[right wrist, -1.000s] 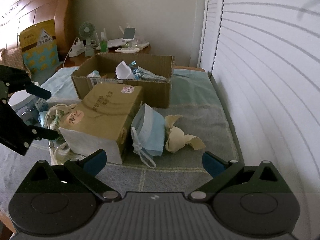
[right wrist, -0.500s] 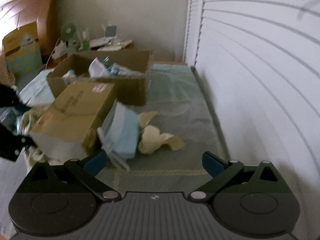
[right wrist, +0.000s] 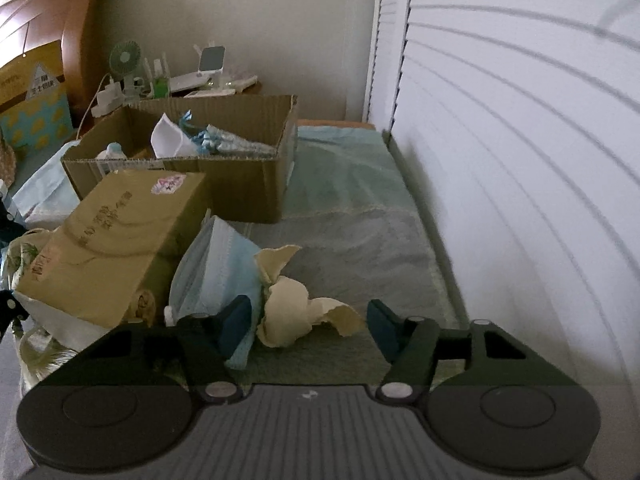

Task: Organize soft objects
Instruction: 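Close the left tool on the drawstring bag while the right tool grasps the cream cloth, then carry the bag into the cardboard box and open the left tool while the right tool holds the cloth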

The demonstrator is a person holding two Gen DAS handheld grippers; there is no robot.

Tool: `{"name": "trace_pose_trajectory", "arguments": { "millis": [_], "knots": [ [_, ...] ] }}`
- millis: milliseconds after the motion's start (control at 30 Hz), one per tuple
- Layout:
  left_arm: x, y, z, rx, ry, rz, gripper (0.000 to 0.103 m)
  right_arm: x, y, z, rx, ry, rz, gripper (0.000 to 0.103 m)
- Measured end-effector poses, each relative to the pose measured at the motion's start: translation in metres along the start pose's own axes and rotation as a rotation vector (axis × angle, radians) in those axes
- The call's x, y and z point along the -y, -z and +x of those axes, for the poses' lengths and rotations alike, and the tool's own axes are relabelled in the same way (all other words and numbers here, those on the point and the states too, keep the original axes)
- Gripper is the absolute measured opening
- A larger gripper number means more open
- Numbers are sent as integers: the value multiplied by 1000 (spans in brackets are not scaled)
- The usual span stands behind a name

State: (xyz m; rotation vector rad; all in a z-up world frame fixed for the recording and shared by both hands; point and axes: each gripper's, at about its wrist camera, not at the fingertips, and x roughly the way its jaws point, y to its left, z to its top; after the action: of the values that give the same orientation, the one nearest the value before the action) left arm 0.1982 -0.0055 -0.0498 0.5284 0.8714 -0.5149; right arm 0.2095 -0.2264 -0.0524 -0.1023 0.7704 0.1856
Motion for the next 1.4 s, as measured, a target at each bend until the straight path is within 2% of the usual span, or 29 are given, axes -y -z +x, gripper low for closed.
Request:
{"name": "trace_pose_trajectory", "arguments": {
  "millis": [67,133,167,233,333,700,967,1400],
  "knots": [
    [-2,0,0,1,7,-6,54,0,0,3,-8,-6,1,59],
    [-3,0,0,1,13,-15,53,0,1,5,-15,-12,3,47],
    [-4,0,0,2,15,-18,52,0,1,4,-17,-15,1,45],
    [-4,0,0,3,18,-25,51,-1,2,3,-14,-9,-5,34],
    [-6,0,-3,12,29,-39,49,-1,2,-1,-9,-8,-11,31],
    [-5,-2,-30,48,32,-73,48,3,-4,-26,39,13,-11,30],
    [-14,-3,-63,83,59,-160,48,0,-10,-47,73,10,-25,30],
    [-41,-34,-101,181,45,-230,48,-10,-15,-73,123,-11,-50,30]
  ]
}}
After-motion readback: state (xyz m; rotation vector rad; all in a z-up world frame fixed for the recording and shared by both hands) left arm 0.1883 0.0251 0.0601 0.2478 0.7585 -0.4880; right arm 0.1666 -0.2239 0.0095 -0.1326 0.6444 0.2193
